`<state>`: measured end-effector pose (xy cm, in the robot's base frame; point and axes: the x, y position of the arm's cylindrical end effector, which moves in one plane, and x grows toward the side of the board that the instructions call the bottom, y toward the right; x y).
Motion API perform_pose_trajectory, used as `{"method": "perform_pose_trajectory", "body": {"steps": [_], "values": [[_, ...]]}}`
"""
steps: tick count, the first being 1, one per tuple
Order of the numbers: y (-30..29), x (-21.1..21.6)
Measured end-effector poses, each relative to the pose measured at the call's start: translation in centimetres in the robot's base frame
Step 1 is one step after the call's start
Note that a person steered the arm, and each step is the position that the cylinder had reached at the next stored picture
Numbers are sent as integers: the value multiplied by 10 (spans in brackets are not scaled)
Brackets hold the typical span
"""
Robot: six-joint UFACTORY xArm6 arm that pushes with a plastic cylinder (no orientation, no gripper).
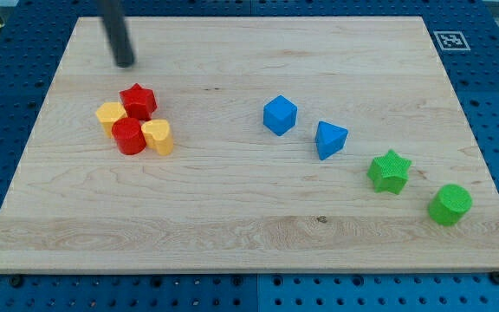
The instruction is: Push the red circle above the yellow heart
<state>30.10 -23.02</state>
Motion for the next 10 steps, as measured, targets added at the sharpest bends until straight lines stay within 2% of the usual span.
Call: {"method": "perform_pose_trajectory", "body": {"steps": [1,3,4,7,8,10], "values": [[-43,13],[-43,158],[-38,179],[53,166],[91,144],[97,141]]}}
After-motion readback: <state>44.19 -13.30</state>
